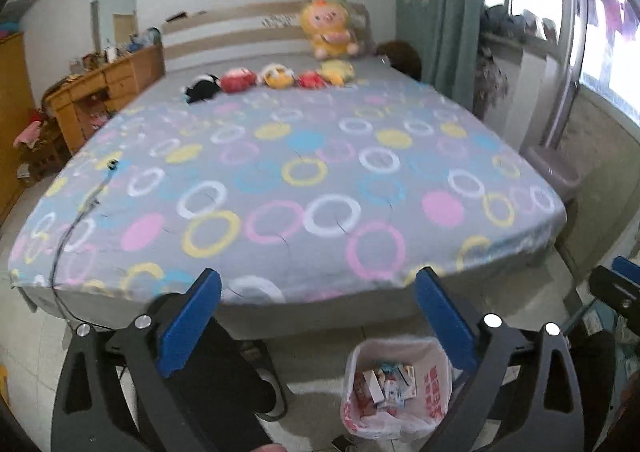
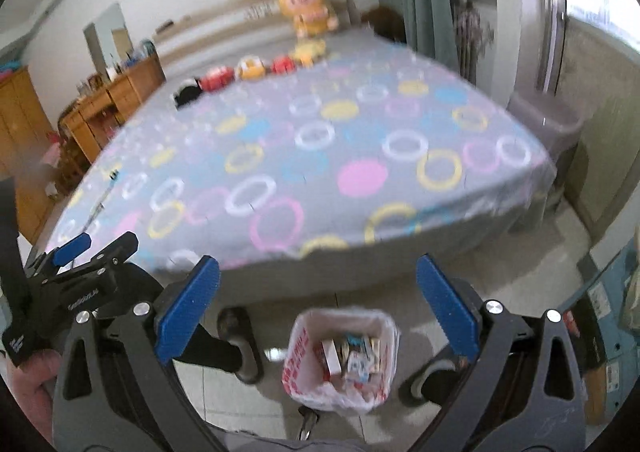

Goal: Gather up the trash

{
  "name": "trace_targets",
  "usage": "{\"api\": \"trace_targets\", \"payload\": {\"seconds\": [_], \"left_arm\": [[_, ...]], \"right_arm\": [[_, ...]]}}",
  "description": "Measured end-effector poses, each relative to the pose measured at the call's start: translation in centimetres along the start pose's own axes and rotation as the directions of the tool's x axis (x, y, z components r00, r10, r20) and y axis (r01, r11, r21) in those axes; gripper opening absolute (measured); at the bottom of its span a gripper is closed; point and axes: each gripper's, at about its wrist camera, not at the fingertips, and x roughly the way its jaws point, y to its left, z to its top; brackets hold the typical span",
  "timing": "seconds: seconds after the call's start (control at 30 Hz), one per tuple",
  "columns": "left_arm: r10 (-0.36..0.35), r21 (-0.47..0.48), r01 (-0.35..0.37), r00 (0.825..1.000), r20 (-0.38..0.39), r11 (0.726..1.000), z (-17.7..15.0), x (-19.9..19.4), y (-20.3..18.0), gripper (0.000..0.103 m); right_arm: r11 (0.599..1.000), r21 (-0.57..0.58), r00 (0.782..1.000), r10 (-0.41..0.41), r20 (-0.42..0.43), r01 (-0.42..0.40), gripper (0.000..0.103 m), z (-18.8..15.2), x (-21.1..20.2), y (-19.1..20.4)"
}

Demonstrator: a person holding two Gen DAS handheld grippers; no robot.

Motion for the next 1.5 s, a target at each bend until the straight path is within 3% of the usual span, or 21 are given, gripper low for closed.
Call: {"api": "trace_targets", "payload": {"seconds": [0.13,0.4,0.63,1.5], "left_arm": [[0.032,-0.023,-0.030,0.998,0.048,0.999,1.2,-3.3,1.5,0.095],[0.093,-0.048,-0.089,0.990,0.105,0.995,2.4,-7.1,3.7,0.095],[0.109,-0.060,-0.102,0.985,0.131,0.993,2.5,-7.9,4.4,0.095],[0.106,-0.058,-0.100,0.988,0.111,0.993,2.5,-7.9,4.6,0.095]], "right_arm": [[0.997,-0.061,0.994,-0.035,0.105,0.042,0.096,1.2,-3.9,1.5],[0.999,-0.051,0.985,0.000,0.174,0.009,0.096,2.0,-6.5,1.8],[0.998,-0.059,0.988,0.007,0.156,0.002,0.096,1.9,-5.7,2.4],[0.998,-0.056,0.990,-0.001,0.141,0.009,0.096,1.7,-5.3,2.2]]}}
